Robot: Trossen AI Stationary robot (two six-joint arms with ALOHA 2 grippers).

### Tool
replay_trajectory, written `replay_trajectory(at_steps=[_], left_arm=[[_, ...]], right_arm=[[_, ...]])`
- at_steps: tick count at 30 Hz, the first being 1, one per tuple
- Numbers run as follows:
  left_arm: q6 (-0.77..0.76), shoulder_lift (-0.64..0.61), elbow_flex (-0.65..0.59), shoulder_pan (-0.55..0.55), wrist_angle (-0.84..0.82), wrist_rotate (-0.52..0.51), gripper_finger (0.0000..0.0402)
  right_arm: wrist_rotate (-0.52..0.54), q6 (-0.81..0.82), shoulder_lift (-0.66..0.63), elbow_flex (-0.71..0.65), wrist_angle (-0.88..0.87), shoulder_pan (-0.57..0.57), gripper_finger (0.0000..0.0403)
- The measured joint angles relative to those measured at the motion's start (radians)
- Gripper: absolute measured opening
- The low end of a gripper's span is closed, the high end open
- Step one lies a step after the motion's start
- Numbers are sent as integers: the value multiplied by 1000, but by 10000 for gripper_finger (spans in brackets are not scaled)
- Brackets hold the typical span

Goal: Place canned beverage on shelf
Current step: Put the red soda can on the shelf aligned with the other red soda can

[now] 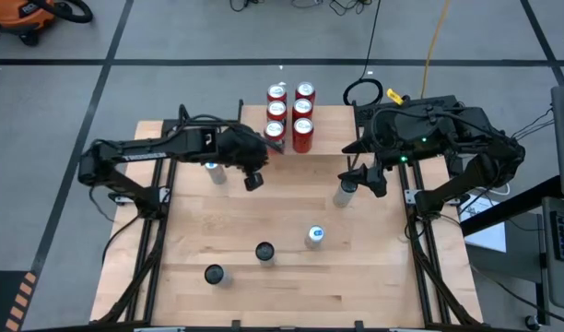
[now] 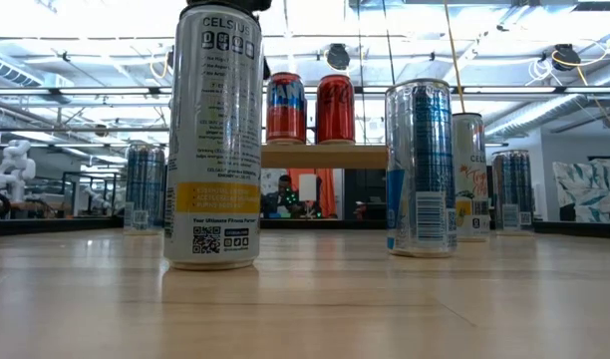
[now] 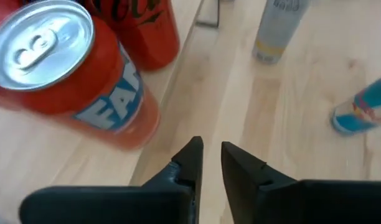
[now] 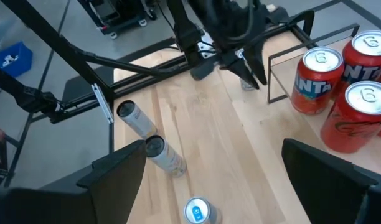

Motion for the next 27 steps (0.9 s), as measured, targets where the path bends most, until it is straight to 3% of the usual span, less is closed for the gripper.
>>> replay_trajectory(at_steps=[4, 8, 15, 27], left_arm=[[4, -29, -113, 18, 206, 35, 46], [5, -16, -148, 33, 255, 31, 43], [6, -10, -178, 69, 263, -65, 42], [13, -10, -187, 106, 280, -59, 42]], right_arm=[[0, -10, 0, 0, 0, 0, 352], [0, -12, 0, 0, 0, 0, 352], [2, -15, 0, 0, 0, 0, 352], [5, -32, 0, 0, 1, 0, 352]])
